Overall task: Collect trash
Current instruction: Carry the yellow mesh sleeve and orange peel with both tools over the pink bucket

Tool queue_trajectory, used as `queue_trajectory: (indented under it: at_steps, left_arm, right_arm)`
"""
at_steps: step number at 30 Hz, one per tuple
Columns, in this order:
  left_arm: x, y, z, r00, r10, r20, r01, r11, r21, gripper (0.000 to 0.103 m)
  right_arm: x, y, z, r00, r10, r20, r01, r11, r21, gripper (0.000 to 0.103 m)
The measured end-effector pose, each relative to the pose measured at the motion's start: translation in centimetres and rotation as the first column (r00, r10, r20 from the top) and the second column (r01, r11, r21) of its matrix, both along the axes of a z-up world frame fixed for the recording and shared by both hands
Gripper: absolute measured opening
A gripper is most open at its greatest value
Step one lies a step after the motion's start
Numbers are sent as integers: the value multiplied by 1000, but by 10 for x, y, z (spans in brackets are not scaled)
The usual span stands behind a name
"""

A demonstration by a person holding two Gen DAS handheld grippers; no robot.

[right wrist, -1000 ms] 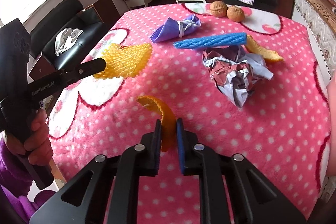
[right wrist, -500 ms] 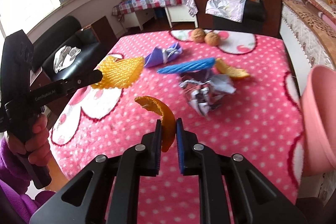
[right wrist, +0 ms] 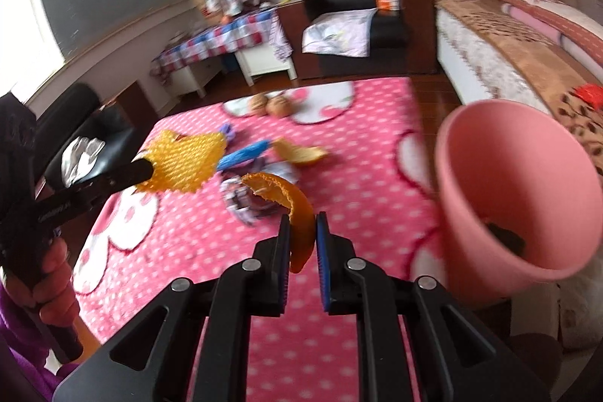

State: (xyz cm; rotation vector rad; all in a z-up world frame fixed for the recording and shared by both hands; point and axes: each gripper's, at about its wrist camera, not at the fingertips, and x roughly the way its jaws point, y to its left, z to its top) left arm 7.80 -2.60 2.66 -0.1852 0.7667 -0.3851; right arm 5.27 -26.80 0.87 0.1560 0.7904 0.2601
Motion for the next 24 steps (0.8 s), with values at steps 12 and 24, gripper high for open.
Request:
queue_trajectory:
  at_steps: [12, 24]
  left_arm:
    - [20, -87, 10, 988, -154, 20, 153, 988, 35, 8]
    - [34, -158, 10, 963, -267, 27, 265, 962, 69, 8]
  right_arm:
    - [-3, -83, 2, 975, -219, 21, 219, 975, 28, 13]
    - [-2, -128, -8, 945, -327, 13, 326, 944, 41, 13]
